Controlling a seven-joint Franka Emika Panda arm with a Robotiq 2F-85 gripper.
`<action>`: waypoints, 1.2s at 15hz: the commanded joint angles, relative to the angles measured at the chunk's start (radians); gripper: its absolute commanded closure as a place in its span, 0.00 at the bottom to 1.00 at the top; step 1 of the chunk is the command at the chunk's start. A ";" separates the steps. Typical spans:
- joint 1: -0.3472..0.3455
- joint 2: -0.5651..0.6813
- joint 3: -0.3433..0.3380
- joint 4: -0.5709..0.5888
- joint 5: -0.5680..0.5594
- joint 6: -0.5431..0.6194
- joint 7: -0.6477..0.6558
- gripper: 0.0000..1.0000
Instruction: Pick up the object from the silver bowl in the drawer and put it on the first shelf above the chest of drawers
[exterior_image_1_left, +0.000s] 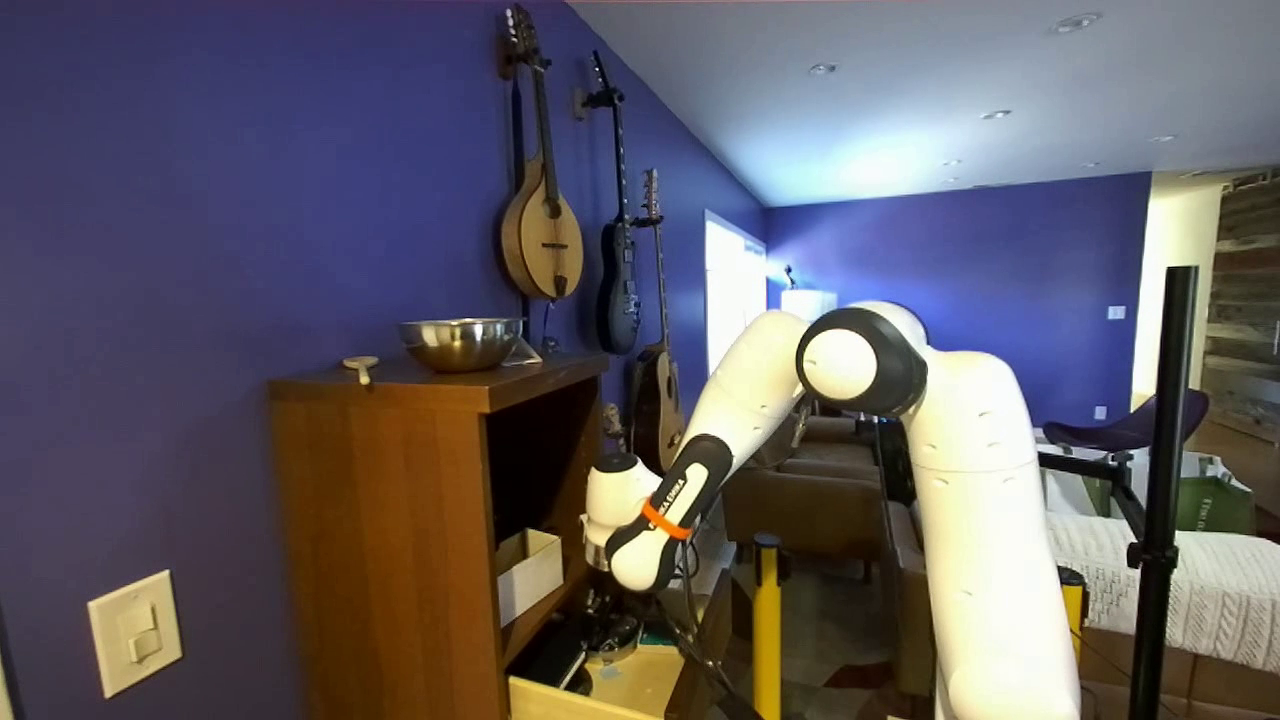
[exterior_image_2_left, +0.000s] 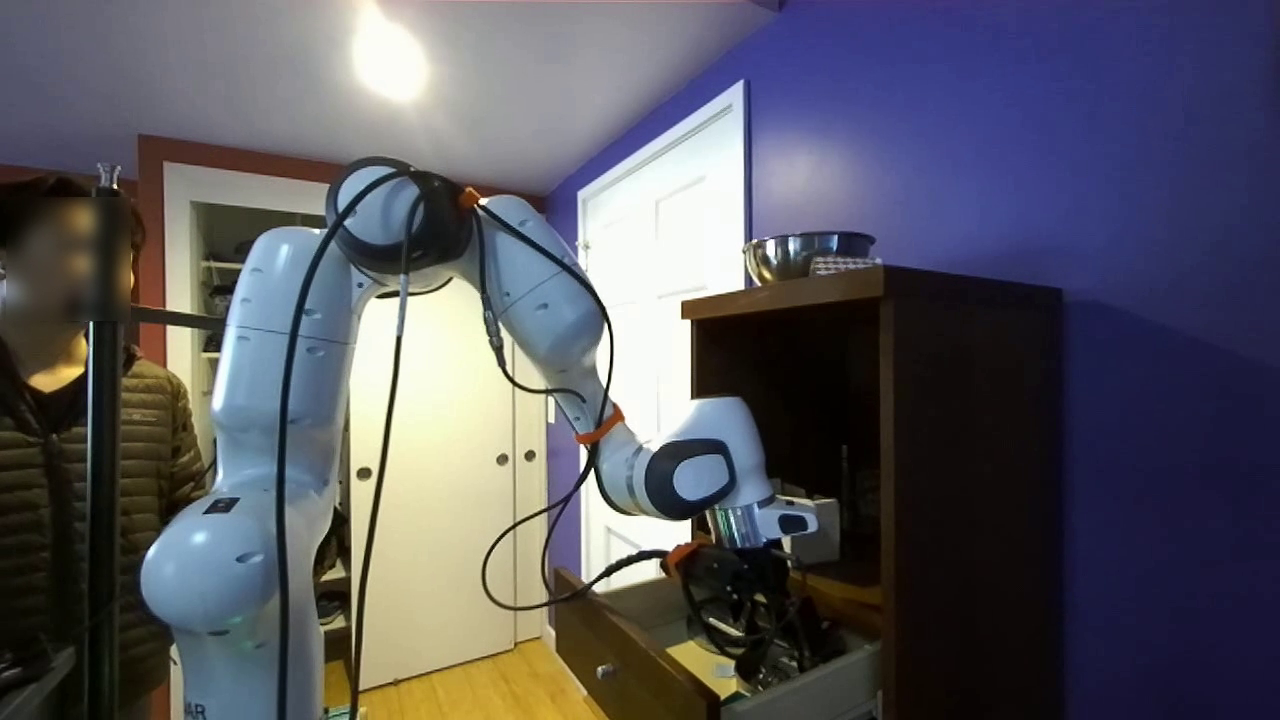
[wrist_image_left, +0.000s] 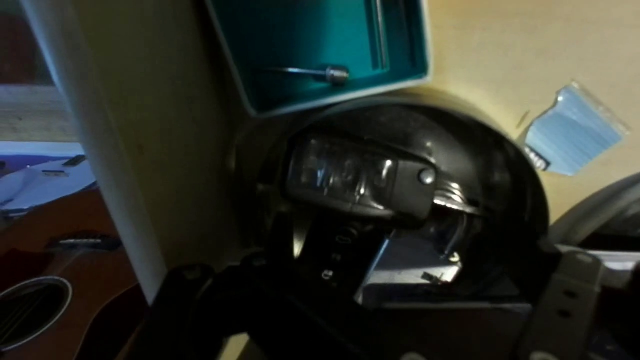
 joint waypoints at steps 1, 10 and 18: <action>-0.008 -0.020 -0.010 0.018 0.012 -0.098 -0.022 0.00; -0.017 -0.031 -0.007 0.055 0.034 -0.242 -0.033 0.49; -0.025 -0.071 -0.015 0.038 0.045 -0.223 0.021 1.00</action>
